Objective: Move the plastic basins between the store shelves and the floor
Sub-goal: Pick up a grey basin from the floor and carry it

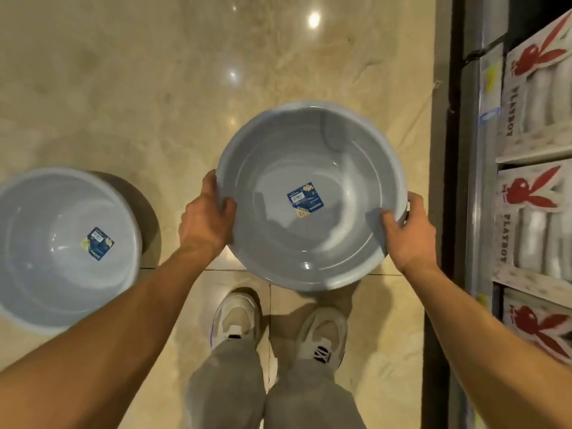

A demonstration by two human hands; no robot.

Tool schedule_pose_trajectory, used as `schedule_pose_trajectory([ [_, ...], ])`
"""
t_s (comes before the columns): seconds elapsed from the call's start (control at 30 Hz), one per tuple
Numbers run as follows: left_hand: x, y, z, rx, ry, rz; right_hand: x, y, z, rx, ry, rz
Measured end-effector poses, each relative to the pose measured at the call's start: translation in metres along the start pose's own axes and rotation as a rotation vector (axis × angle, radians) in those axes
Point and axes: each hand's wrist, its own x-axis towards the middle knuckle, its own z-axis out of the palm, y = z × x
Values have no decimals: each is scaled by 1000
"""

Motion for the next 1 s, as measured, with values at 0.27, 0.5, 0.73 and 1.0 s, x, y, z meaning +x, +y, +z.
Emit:
schedule_pose_trajectory([
  [0.27,24,-17,22,-115,-163,27,22,1,23,-143,-24,87],
  [0.5,35,-27,34,-251,-157,120,35,-14,26,-141,-133,197],
  [0.73,-5,-36,-33,-388,-47,76,-2,-79,-11,-198,-157,41],
  [1.0,-92,-67,-168,-579,139,-60,-85,-196,-36,-224,-224,-240],
])
